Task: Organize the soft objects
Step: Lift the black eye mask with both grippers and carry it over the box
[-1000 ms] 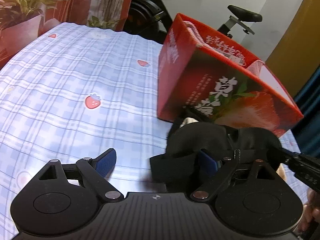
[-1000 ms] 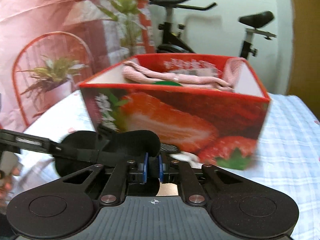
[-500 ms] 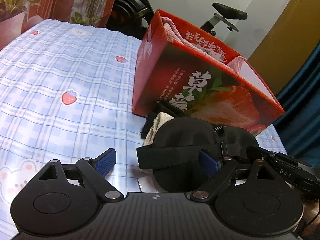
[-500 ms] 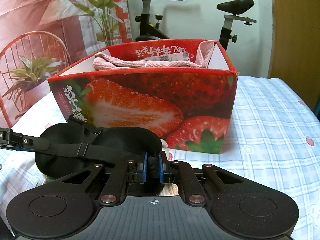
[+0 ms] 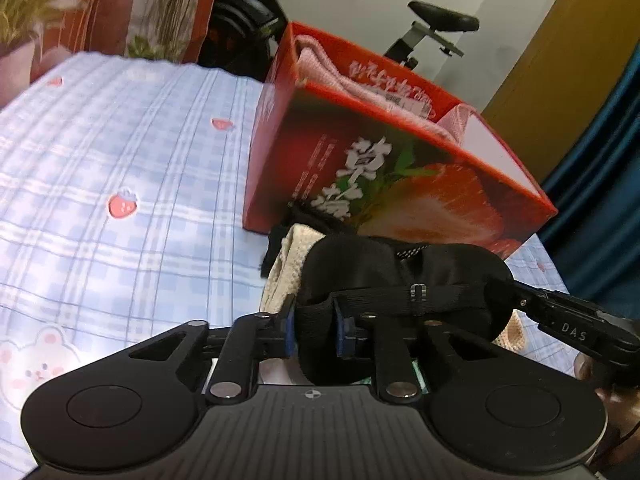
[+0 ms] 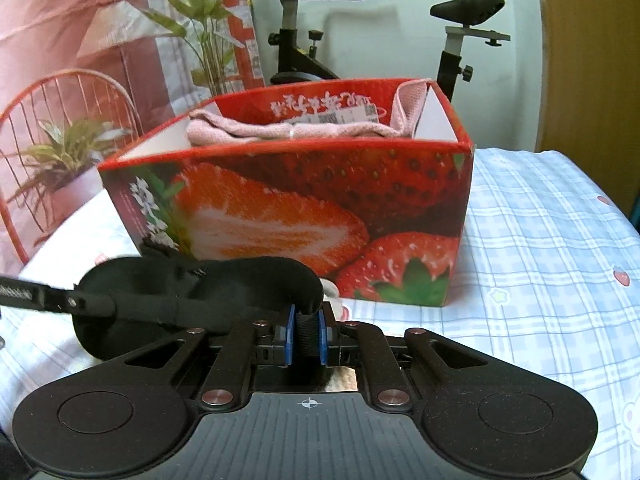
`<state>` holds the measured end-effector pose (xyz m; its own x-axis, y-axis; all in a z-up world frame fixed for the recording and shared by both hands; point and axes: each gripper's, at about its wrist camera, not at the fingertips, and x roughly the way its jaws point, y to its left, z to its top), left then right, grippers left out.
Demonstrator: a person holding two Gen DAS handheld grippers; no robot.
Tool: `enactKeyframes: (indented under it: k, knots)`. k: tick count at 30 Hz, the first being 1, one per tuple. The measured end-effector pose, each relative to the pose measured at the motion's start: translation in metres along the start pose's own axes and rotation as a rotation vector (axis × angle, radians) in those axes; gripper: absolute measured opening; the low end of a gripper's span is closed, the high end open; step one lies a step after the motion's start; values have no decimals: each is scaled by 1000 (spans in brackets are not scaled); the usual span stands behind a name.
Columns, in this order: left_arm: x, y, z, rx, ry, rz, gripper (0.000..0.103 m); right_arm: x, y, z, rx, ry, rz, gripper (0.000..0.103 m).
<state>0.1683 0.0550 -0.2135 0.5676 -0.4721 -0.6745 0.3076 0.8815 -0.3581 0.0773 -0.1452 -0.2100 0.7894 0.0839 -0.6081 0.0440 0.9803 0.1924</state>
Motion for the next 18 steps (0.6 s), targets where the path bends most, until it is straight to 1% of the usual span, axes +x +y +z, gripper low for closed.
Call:
enactKeyframes:
  k: [3, 8, 14, 18]
  knots:
    - [-12, -4, 3, 5, -32, 15, 16, -11, 3, 5, 6, -25, 34, 10]
    - [-36, -17, 11, 50, -98, 31, 13, -28, 10, 15, 1, -69, 84, 9]
    - [-65, -28, 22, 79, -183, 31, 13, -53, 22, 32, -27, -162, 128, 9]
    - [-84, -37, 37, 92, -246, 37, 13, -69, 27, 50, -46, -228, 154, 9]
